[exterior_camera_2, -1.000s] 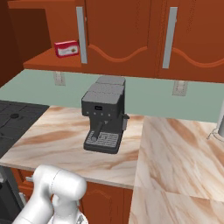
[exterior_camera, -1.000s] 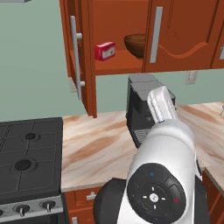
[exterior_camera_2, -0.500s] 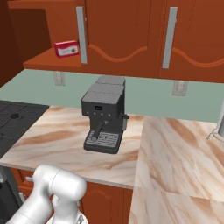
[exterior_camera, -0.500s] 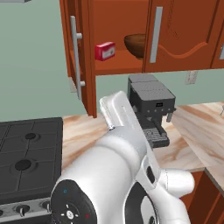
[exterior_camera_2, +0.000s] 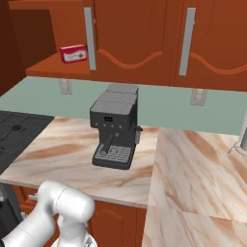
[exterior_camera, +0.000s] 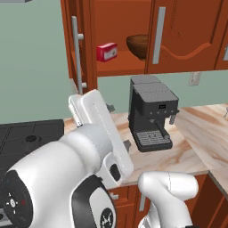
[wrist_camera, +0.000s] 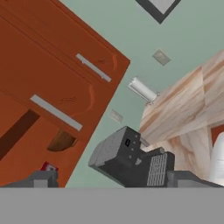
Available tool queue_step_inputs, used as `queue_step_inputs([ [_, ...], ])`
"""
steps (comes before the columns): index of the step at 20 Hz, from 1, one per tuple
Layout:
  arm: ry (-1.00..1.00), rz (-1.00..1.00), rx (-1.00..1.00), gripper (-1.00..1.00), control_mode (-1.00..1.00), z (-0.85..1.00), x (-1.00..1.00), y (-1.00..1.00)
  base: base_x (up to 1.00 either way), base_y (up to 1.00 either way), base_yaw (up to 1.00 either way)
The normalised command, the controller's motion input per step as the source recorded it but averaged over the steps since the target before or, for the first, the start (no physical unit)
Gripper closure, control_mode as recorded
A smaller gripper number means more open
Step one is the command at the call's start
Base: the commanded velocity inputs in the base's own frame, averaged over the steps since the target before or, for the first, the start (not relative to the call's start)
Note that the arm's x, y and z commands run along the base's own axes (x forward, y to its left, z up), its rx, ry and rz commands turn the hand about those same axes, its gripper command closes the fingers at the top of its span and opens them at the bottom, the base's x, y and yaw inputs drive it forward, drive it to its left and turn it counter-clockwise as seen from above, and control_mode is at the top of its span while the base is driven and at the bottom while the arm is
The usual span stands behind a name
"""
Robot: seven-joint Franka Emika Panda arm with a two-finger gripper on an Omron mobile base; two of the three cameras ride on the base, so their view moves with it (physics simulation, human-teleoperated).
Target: Pick the mug and place it in the sink. Pick the bowl and place it in the open cabinet and then close the cabinet.
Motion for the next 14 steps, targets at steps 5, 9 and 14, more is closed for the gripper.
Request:
queue_step_inputs([
  [5,0.0,-0.04,0.0,-1.0,-1.0,0.0,0.39,0.31,0.0,0.0,0.0],
  [9,0.0,-0.02,0.0,-1.0,-1.0,-0.01,0.46,0.39,0.0,0.0,0.0],
  [14,0.0,0.0,-0.02,-1.0,-1.0,-0.05,0.42,0.41,0.0,0.0,0.0],
])
